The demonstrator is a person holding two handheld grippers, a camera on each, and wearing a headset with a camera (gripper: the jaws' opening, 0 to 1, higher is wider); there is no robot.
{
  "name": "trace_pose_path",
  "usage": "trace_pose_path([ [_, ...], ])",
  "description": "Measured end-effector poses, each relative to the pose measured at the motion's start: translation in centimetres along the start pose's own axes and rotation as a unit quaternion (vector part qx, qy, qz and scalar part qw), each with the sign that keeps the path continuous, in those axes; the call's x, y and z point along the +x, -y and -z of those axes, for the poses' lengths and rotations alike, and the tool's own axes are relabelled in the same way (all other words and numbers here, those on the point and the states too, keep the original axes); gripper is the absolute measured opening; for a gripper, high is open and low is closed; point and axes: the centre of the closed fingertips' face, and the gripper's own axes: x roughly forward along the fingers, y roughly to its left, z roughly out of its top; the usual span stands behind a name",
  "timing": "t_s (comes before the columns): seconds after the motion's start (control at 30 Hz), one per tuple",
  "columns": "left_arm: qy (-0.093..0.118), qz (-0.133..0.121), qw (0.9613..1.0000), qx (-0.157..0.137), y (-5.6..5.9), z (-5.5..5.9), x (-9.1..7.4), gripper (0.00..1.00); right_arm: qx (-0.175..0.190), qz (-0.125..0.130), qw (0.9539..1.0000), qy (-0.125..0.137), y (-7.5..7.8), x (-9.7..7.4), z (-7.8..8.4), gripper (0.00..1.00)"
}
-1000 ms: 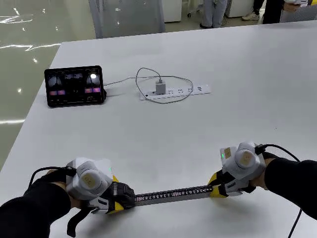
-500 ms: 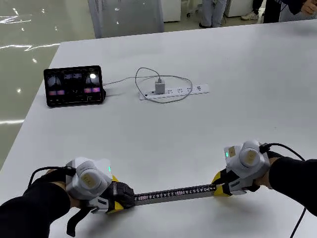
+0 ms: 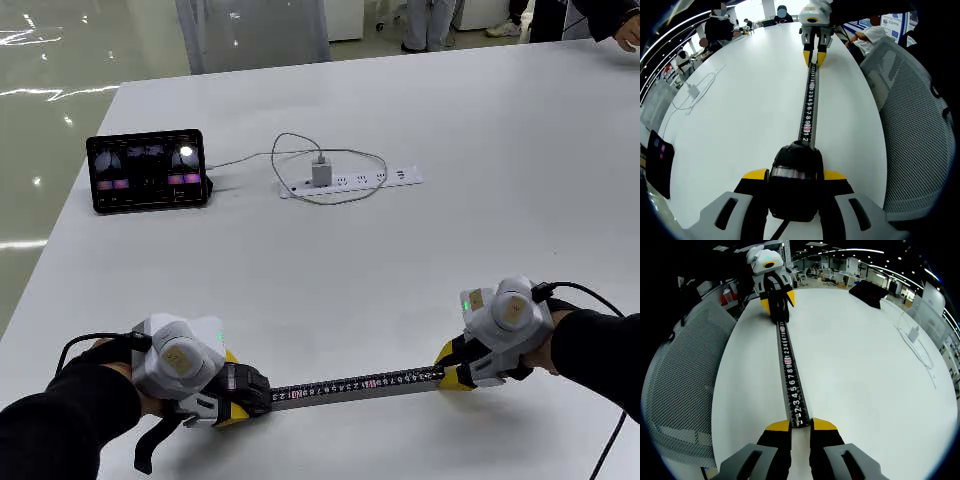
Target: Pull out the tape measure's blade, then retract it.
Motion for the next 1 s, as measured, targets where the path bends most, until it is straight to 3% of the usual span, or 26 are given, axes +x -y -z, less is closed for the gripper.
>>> trace_pose_path([
  [0.73,0.007,-0.002,0.9999,0.011,0.11,-0.08,-0.01,0.33,-0.008,0.001,0.9999,-0.006,-0.07,-0.03,0.10,0.10],
  [1.0,0.003,-0.003,0.9999,0.017,-0.12,-0.18,0.14,0.34,-0.052,-0.004,0.9982,-0.031,-0.16,0.01,0.19,0.11],
])
